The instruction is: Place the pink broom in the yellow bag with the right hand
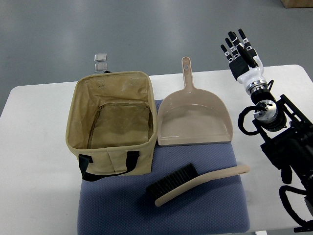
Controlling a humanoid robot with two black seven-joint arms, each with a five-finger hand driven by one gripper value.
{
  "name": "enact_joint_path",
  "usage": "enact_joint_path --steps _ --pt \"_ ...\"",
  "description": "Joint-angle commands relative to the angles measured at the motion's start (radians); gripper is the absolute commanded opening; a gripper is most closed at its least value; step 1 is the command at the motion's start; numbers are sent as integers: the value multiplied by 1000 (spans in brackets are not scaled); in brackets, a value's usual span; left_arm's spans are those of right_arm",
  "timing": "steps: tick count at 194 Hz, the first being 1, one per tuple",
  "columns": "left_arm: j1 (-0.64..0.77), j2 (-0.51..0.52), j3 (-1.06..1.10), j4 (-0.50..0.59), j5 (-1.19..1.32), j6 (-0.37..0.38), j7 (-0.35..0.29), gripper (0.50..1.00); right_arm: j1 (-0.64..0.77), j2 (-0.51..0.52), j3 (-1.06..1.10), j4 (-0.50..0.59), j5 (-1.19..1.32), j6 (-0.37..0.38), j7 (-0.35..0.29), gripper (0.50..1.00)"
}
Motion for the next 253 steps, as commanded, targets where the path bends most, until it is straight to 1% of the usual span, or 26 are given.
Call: enact_joint_path --steps 1,31,55,79,101,117,128,148,159,161,175,182,184,195,201,212,214,221,232,253 --pt "0 0 -1 1 -3 0 0 1000 -1 0 0 0 0 -1 -1 936" --pt "0 0 -3 -3 -5 9 -9 1000 2 0 -2 0 -8 -4 -1 936" --pt "0 0 -1 -11 -2 1 -12 1000 3 -3 -5 0 -12 -6 -3 936" --pt "0 0 0 -19 -2 -2 -8 1000 14 -25 -66 3 -18 -6 -7 936" --pt "0 0 2 -20 0 -2 -8 1000 55 -132 -173 17 -95 -6 -12 934" --pt "0 0 2 -25 0 -3 -8 1000 98 -218 -270 54 -173 -6 -58 934" --pt "0 0 3 -29 0 -3 -8 1000 117 -301 -342 112 -248 3 -101 934" --pt "0 0 5 -31 3 -3 -6 1000 152 -440 -476 242 -416 19 -134 934" --pt "0 0 5 -32 5 -5 -6 1000 190 -537 -570 339 -560 43 -170 934" --pt "0 0 5 -32 5 -5 -6 1000 190 -537 -571 339 -560 43 -170 934" --pt "-2 0 5 -32 6 -5 -5 1000 241 -657 -670 469 -716 88 -234 934" --pt "-2 0 6 -32 9 -5 -5 1000 278 -722 -721 538 -770 126 -266 934" --pt "-2 0 6 -32 9 -5 -5 1000 278 -723 -721 538 -770 126 -266 934" --pt "-2 0 6 -32 9 -5 -5 1000 338 -805 -782 627 -775 180 -295 934" --pt "-2 0 6 -32 9 -5 -5 1000 355 -833 -802 657 -776 195 -302 934" --pt "-2 0 5 -32 9 -5 -5 1000 393 -916 -847 752 -770 233 -338 934" --pt "-2 0 5 -32 9 -5 -5 1000 393 -916 -847 752 -770 233 -338 934" --pt "-2 0 5 -32 9 -5 -5 1000 405 -959 -856 808 -764 253 -363 934" --pt "-2 0 5 -31 9 -5 -5 1000 407 -992 -861 870 -749 270 -384 934" --pt "-2 0 5 -29 9 -5 -5 1000 384 -1034 -865 948 -664 275 -391 934"
